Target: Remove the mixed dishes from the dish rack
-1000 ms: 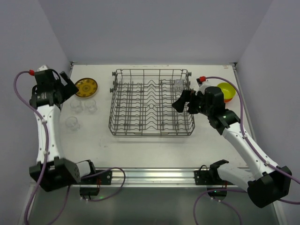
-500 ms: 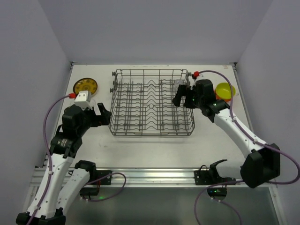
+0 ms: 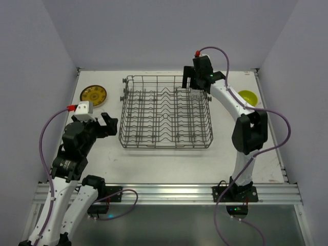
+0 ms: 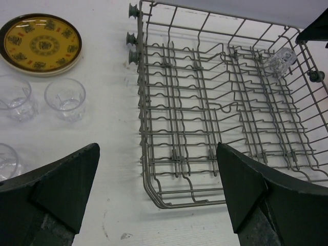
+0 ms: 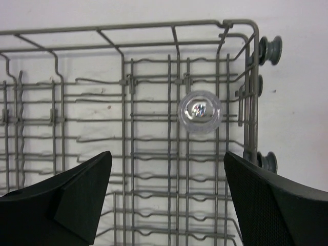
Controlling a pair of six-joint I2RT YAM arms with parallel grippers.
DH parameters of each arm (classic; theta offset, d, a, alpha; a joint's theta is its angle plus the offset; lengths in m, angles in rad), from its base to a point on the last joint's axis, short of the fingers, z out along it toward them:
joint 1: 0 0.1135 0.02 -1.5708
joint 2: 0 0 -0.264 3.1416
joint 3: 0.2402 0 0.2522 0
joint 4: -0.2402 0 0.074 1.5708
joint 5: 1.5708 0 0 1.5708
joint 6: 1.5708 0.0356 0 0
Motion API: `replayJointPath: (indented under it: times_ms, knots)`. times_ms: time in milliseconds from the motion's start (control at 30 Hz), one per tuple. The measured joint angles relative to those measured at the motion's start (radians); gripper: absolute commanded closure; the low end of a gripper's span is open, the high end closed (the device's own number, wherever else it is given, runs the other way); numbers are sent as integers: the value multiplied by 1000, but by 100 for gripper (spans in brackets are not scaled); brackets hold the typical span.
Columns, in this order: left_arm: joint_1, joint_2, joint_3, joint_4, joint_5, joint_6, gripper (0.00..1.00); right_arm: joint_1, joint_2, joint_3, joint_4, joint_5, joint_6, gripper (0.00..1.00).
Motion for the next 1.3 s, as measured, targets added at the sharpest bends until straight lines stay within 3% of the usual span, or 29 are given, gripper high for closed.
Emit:
replayJointPath:
  times_ms: [133, 567, 767, 867, 1300]
  knots:
    - [0, -1, -2, 1, -16, -2, 0, 0, 121, 146, -57, 69, -36, 11]
    - [-8, 51, -5, 2, -16, -2, 0, -11, 333, 339, -143, 106, -114, 17]
    - [-16, 67, -5, 2, -16, -8, 0, -21, 386, 371, -150, 109, -129, 18]
    - [-19, 80, -5, 2, -15, -9, 0, -24, 405, 374, -152, 109, -133, 25]
    - [-21, 84, -5, 2, -15, -9, 0, -28, 417, 327, -132, 113, -137, 33]
